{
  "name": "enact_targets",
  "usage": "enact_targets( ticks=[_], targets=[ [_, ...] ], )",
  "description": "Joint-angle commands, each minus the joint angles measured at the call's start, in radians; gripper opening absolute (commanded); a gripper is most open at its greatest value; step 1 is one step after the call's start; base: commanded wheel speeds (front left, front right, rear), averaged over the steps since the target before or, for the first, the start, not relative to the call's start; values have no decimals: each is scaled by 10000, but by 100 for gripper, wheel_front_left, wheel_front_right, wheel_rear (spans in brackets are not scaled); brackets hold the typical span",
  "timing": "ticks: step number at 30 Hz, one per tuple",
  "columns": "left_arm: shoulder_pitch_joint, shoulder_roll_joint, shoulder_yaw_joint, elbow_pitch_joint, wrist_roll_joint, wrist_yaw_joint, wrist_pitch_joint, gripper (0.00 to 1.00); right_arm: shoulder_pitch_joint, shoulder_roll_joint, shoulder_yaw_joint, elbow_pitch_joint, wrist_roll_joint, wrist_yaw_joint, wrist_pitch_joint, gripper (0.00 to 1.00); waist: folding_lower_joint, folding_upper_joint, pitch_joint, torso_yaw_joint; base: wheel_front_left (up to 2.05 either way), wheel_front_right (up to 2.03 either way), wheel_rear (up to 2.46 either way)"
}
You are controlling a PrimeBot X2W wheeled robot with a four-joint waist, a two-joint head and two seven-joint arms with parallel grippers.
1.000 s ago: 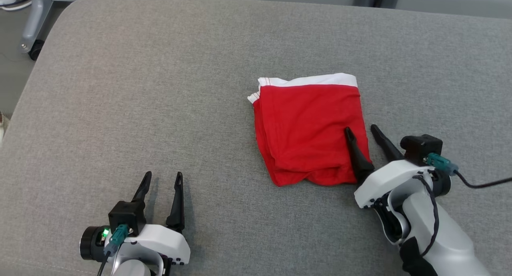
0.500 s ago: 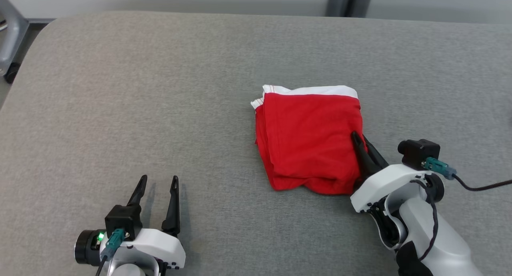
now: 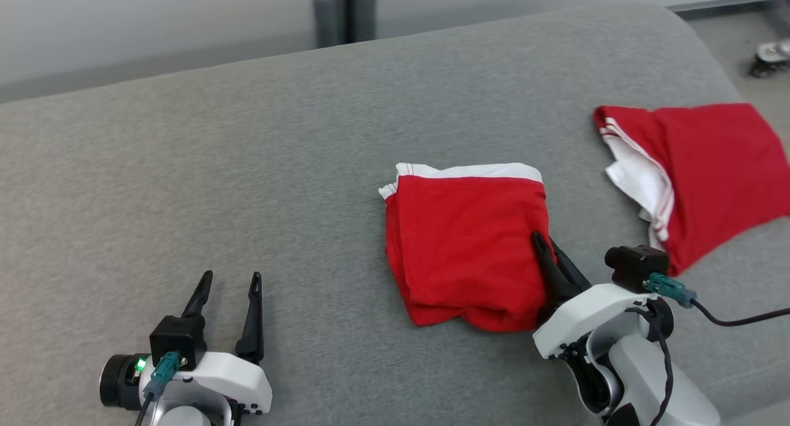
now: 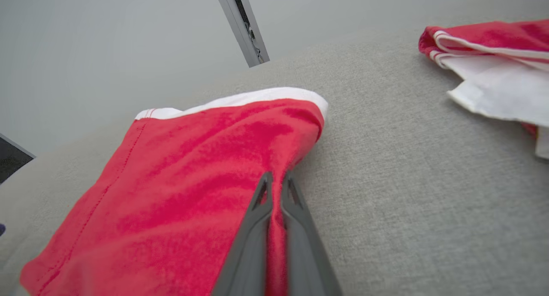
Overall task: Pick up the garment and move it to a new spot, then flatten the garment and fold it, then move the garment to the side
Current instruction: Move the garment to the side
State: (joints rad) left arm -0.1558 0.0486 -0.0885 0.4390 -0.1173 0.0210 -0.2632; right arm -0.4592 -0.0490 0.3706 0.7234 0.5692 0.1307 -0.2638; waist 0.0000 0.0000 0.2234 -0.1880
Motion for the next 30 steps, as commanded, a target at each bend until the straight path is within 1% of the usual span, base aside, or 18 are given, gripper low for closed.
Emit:
enact_targets(
  ticks=[1, 6, 7, 9, 12, 18, 21, 23, 28, 30],
  targets=[
    [-116, 50, 81, 17, 70, -47, -12, 100, 107, -47, 91, -81, 56, -1, -4, 0, 0, 0, -53, -1249, 0, 0, 0],
    [-208, 53, 162, 102, 291, -207, -12, 100, 166, -47, 551, -194, 418, -1, -4, 0, 0, 0, 2, -2460, 0, 0, 0],
    [-231, 53, 166, 113, 385, -276, -10, 100, 157, -37, 773, -209, 471, -1, -4, 0, 0, 0, 27, -2865, 0, 0, 0],
    [-289, 49, 205, 133, 436, -303, -10, 100, 129, -50, 975, -248, 470, -1, -4, 0, 0, 0, 66, -3208, 0, 0, 0],
    [-397, 53, 163, 146, 513, -377, -10, 100, -17, -39, 1137, -200, 285, -1, -4, 0, 0, 0, 155, -3524, 0, 0, 0],
    [-539, 54, 97, 216, 610, -491, -12, 100, -520, -43, 1241, -131, -307, -1, -4, 0, 0, 0, 382, -3580, 0, 0, 0],
    [-479, 54, 173, 223, 653, -471, -10, 100, -1044, -48, 1280, 115, -769, -1, -4, 0, 0, 0, 452, -3574, 0, 0, 0],
    [-477, 54, 200, 196, 685, -461, -9, 100, -1524, -80, 1126, 345, -1171, -3, -4, 0, 0, 0, 520, -3477, 0, 0, 0],
    [-628, 72, 192, 183, 751, -478, -2, 100, -2820, -577, 856, 992, -2047, -3, -5, 0, 0, 0, 759, -2915, 0, 0, 0],
    [-685, 109, 208, 184, 799, -488, -1, 100, -3380, -912, 709, 1321, -2501, -3, -6, 0, 0, 0, 885, -2661, 0, 0, 0]
  ],
)
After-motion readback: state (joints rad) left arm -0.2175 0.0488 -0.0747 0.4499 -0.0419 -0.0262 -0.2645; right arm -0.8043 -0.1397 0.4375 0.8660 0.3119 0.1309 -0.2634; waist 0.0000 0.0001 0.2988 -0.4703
